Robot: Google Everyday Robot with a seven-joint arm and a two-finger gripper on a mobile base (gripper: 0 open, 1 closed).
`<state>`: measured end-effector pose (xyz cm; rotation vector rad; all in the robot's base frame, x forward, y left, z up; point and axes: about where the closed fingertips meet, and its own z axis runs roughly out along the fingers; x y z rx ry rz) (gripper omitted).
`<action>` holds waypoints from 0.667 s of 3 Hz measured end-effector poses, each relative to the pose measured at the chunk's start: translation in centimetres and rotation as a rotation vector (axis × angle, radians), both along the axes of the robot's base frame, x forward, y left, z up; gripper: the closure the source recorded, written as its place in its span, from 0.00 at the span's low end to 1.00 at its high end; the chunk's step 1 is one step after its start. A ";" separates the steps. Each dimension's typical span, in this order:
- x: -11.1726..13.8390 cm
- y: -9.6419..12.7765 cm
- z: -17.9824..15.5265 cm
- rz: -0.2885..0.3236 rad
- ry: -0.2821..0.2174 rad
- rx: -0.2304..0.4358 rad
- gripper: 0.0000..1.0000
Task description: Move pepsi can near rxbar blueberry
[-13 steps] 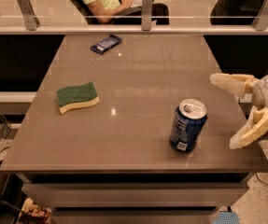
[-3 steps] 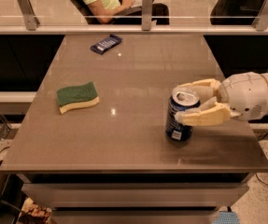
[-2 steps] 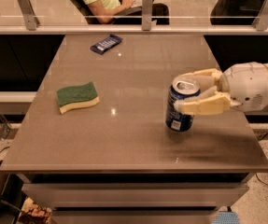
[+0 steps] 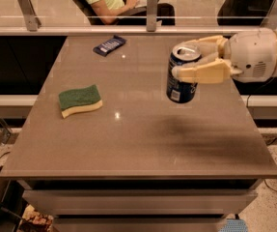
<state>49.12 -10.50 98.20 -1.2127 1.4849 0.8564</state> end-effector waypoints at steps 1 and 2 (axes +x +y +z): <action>3.4 0.8 3.5 -0.031 -0.062 -0.018 1.00; 3.4 0.8 3.5 -0.031 -0.061 -0.018 1.00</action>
Offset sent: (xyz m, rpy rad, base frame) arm 0.0281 0.0034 0.0235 -0.0168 -0.0405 -0.0327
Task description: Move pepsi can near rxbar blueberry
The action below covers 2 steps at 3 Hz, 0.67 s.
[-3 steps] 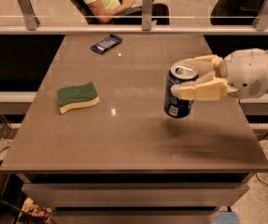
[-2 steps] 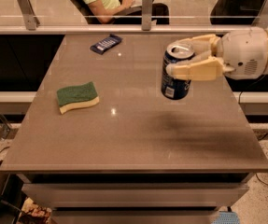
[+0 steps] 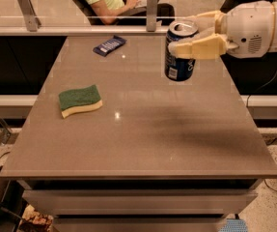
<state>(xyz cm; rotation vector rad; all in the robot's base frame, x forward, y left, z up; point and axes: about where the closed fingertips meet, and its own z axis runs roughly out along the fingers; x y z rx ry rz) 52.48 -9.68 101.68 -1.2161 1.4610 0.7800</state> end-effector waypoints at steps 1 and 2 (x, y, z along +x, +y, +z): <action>1.7 0.1 0.6 -0.002 -0.019 0.024 1.00; 4.6 1.2 1.7 0.002 -0.043 0.044 1.00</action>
Offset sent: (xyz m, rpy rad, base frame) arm 0.0850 0.0253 0.0315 0.0704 -0.0764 0.0070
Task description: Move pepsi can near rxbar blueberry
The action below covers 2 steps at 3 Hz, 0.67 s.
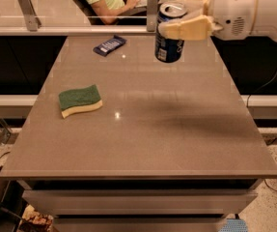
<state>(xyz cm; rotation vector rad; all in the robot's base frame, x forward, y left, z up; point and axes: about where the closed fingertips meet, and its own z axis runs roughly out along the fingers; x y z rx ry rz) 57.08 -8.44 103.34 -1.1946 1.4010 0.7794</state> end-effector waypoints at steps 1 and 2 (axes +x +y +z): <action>3.0 1.6 0.6 0.008 -0.013 0.018 1.00; 5.8 3.4 0.5 0.019 -0.001 0.023 1.00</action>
Offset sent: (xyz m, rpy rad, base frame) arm 0.0917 0.0483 0.0048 0.0292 0.0158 0.0223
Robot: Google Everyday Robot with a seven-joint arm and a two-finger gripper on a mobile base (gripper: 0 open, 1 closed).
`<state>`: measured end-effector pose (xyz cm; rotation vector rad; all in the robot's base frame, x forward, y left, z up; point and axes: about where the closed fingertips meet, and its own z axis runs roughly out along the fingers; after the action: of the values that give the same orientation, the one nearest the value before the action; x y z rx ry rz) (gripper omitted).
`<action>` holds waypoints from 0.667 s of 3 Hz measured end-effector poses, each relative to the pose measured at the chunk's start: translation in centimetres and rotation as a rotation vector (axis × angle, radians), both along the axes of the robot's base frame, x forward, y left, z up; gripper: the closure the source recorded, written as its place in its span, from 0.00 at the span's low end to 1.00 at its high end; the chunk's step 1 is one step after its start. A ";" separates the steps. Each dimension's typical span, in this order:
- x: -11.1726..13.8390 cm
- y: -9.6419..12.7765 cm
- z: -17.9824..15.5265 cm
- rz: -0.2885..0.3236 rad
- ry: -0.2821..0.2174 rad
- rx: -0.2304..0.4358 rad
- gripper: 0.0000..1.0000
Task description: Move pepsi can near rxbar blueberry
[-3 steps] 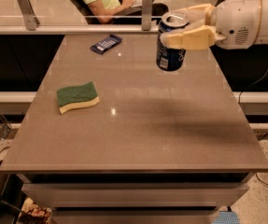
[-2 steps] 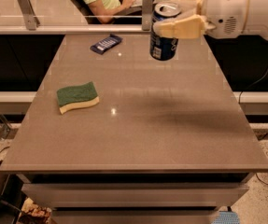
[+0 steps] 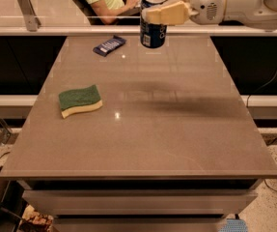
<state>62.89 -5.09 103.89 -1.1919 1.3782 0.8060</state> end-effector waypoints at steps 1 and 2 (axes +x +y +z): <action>2.1 1.4 -0.6 -0.017 0.040 -0.020 1.00; 4.2 2.6 -1.5 -0.081 0.092 -0.049 1.00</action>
Offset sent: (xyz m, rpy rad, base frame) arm 0.0684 0.0324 -0.0247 -0.0819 0.1549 -0.1877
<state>67.04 -2.47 102.42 -1.1410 1.5196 0.7815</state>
